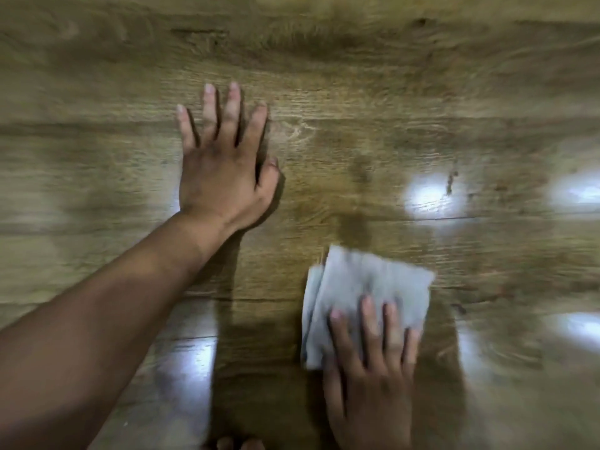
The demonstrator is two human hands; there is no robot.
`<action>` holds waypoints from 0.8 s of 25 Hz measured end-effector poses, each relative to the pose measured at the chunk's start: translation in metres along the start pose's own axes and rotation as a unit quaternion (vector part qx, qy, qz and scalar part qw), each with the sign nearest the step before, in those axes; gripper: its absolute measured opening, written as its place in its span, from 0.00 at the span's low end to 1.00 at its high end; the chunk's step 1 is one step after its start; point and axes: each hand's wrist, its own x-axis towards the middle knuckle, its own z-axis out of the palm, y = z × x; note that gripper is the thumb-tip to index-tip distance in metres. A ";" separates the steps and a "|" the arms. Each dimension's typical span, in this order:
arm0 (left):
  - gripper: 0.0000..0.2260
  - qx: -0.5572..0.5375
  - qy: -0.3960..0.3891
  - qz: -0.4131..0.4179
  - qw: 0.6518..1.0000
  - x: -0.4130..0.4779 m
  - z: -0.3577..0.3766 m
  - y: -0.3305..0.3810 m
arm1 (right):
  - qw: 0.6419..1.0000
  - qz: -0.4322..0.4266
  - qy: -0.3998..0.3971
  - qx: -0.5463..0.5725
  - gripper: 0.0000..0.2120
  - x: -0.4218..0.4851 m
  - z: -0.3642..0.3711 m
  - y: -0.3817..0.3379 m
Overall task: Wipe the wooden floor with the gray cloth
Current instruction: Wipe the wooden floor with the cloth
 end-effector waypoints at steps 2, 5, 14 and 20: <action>0.31 -0.006 0.001 0.007 1.000 0.000 -0.001 0.001 | 0.998 -0.023 -0.054 0.027 0.30 0.002 0.000 0.004; 0.28 -0.027 0.033 0.003 0.999 -0.005 -0.002 -0.006 | 0.995 -0.095 0.012 -0.008 0.32 0.163 -0.020 0.003; 0.28 -0.069 0.018 -0.005 0.997 -0.007 -0.013 -0.001 | 0.997 -0.079 0.012 0.006 0.29 0.334 -0.047 -0.014; 0.27 -0.054 0.026 -0.005 0.998 -0.004 -0.011 0.003 | 0.994 -0.098 -0.040 -0.004 0.29 0.067 -0.012 0.020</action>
